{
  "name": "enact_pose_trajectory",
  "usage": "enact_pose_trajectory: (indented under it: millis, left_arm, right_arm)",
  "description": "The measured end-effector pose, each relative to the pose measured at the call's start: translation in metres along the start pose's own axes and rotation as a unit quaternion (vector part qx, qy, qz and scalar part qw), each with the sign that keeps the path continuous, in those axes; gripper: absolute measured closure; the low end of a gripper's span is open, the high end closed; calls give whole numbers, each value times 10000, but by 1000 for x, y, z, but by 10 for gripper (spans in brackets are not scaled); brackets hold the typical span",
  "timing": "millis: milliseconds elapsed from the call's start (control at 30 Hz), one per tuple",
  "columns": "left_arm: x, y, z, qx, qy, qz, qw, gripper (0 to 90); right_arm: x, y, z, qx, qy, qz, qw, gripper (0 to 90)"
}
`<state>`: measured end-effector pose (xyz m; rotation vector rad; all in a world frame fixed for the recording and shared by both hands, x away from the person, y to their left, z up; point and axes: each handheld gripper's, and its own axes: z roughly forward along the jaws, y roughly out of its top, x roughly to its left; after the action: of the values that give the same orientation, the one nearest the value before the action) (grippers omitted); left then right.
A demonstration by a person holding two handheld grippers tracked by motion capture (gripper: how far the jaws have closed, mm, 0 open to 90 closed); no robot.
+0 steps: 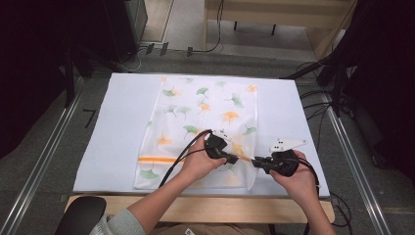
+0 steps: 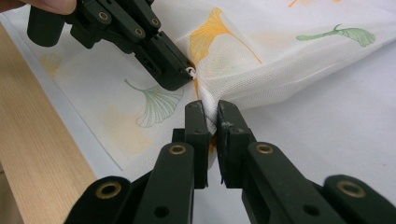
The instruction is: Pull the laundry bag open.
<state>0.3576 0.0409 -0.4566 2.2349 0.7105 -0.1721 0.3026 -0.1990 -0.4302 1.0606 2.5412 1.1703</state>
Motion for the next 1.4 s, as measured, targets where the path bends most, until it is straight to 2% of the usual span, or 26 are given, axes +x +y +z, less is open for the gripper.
enact_pose_trajectory:
  millis: [200,433,633,667,733,800,900,1400]
  left_arm:
    - [0,0,-3,16,-46,-92,9999,900]
    - [7,-3,-12,80,101,-66,9999,900]
    - [19,-16,-28,133,236,-148,9995,900]
    - [20,-19,-31,96,245,-225,9994,900]
    - [22,-24,-36,80,234,-235,9994,900]
    - [22,-26,-39,29,175,-253,9995,900]
    - [18,-27,-40,35,187,-210,9996,900]
    - [17,-28,-41,-14,168,-260,9995,900]
  right_arm:
    - [1,0,0,-15,16,-9,10000,858]
    - [0,0,0,-43,15,20,10000,859]
    - [-3,-1,-3,-67,-18,97,9999,860]
    - [-4,-1,-3,-57,-26,96,9999,859]
    - [-4,-1,-3,-59,-28,119,9999,860]
    - [-4,-1,-3,-36,-39,124,9999,860]
    - [-4,-1,-2,-24,-83,99,9999,860]
    - [-5,-2,-2,-1,-119,74,9999,860]
